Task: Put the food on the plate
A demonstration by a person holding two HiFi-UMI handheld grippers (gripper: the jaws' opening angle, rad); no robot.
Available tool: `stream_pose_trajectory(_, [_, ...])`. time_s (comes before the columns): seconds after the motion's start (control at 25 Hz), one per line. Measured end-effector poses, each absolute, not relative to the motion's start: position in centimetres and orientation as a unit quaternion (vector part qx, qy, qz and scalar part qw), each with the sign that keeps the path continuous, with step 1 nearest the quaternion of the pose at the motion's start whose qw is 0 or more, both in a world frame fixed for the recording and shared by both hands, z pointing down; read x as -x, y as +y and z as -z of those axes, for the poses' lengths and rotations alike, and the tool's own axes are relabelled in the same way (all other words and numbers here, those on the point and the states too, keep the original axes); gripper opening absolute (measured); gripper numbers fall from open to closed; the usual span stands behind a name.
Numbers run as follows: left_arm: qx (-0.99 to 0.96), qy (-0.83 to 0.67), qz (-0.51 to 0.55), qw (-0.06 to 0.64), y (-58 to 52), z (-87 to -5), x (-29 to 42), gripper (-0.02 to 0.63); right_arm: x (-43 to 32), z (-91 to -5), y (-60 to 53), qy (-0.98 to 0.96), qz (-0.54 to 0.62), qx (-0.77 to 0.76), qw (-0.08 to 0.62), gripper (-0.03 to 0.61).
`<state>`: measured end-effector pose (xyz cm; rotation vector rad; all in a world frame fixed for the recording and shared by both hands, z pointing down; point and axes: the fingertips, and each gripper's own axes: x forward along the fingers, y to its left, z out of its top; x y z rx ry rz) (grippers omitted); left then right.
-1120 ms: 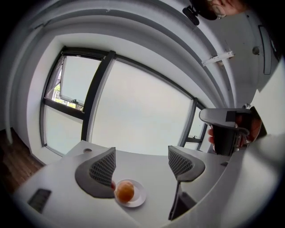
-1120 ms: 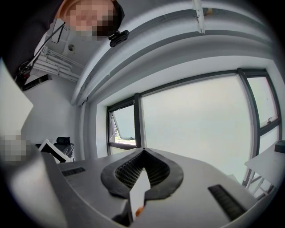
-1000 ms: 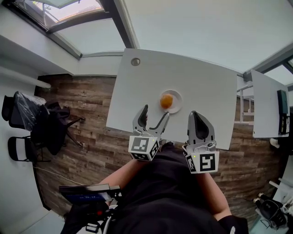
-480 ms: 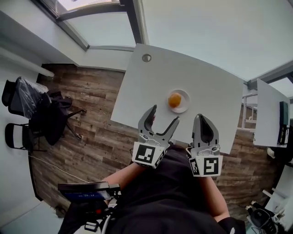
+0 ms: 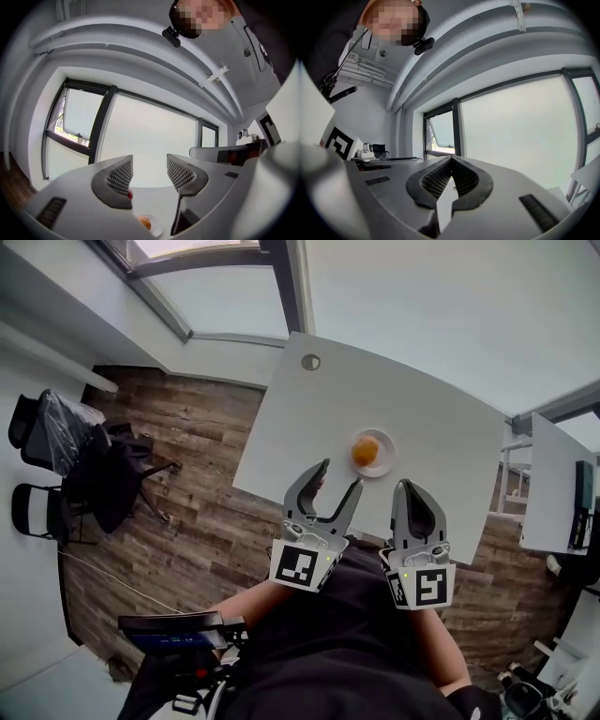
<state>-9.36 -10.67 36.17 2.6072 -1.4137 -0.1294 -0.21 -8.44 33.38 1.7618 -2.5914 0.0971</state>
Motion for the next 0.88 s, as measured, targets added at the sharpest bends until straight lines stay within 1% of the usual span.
stream_pose_trajectory(0.04, [-0.876,-0.474,0.044,0.084,-10.6,-36.0,9.3,0.224,0.2,-33.3,-8.3,-0.827,-0.029,-0.561,0.004,-0.003])
stream_pose_trajectory(0.2, [-0.879,-0.467,0.051,0.075,-10.2,-35.2,9.0,0.178,-0.2,-32.9,-8.1,-0.826,-0.022,-0.564,0.003,-0.003])
stream_pose_trajectory(0.32, [-0.878,-0.471,0.046,0.066,-10.1,-34.9,9.1,0.171,-0.2,-32.8,-8.3,-0.825,-0.021,-0.564,0.000,-0.003])
stream_pose_trajectory(0.44, [-0.875,-0.478,0.042,0.064,-9.9,-34.9,9.5,0.073,0.2,-32.4,-8.2,-0.828,-0.020,-0.561,-0.005,-0.003])
stream_pose_trajectory(0.48, [-0.875,-0.479,0.042,0.062,-9.7,-34.8,9.7,0.051,0.4,-32.3,-8.2,-0.829,-0.019,-0.559,-0.006,-0.003])
stream_pose_trajectory(0.6, [-0.874,-0.480,0.047,0.053,-9.4,-34.5,10.0,0.011,0.7,-31.9,-8.0,-0.830,-0.015,-0.558,-0.007,-0.003])
stream_pose_trajectory(0.88, [-0.873,-0.484,0.040,0.036,-8.8,-34.2,10.5,0.008,1.2,-31.6,-7.5,-0.829,-0.006,-0.559,-0.013,-0.003])
